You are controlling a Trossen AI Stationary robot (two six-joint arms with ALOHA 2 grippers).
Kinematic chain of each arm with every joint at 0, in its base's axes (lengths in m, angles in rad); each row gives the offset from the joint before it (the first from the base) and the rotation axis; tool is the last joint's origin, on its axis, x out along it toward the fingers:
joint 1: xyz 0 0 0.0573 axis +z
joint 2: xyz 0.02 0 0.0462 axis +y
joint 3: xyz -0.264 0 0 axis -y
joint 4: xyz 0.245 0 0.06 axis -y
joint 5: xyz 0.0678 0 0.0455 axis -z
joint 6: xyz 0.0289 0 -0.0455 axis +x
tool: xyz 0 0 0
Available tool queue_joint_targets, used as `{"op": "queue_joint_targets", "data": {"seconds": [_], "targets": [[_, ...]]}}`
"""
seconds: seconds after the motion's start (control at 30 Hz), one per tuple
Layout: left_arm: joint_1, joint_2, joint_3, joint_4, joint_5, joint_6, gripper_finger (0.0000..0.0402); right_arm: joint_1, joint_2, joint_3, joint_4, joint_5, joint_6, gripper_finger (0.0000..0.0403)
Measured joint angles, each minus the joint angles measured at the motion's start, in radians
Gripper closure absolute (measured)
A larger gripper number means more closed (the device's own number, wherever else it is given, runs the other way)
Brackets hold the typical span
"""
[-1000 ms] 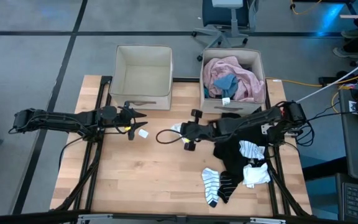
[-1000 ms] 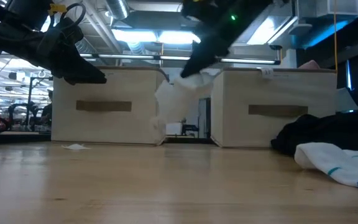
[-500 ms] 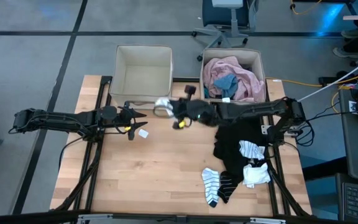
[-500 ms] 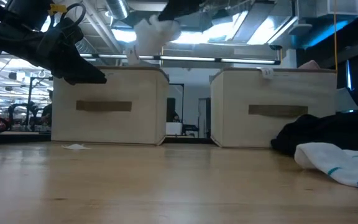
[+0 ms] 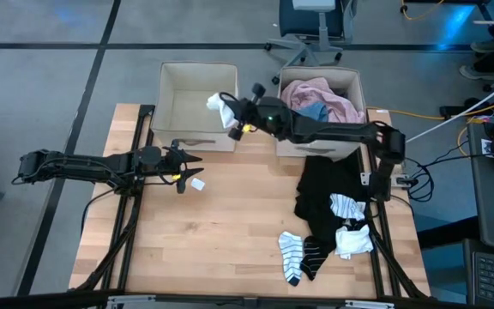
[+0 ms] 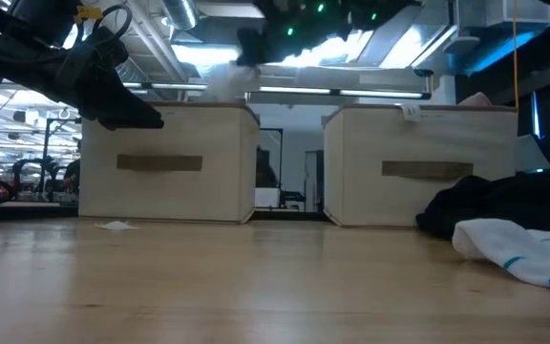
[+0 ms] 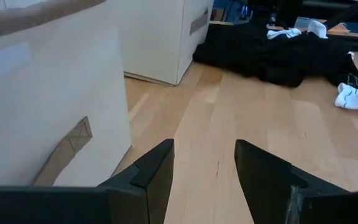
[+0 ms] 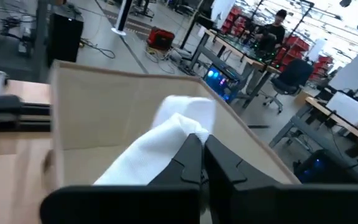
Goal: Sort clothes
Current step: Put the left white sock into the left laundry organizer, then put the top white sock into the left laundry organizer
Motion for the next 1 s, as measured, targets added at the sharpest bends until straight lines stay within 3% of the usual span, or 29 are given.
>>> {"op": "queue_joint_targets", "data": {"seconds": [0.3,0.6,0.8,1.0], "targets": [[0.000,0.000,0.000,-0.006,0.000,0.024,0.0240,-0.022,0.083,-0.001,0.120,-0.031,0.024,0.0394],[0.000,0.000,0.000,-0.005,0.000,0.034,0.0240,-0.023,0.163,-0.001,0.254,-0.051,0.050,0.0359],[0.000,0.000,0.000,-0.005,0.000,0.025,0.0240,-0.020,0.179,-0.001,0.253,-0.013,0.072,0.0274],[0.000,0.000,0.000,-0.017,0.000,0.024,0.0240,0.078,0.042,-0.001,-0.034,0.216,0.013,0.0188]]}}
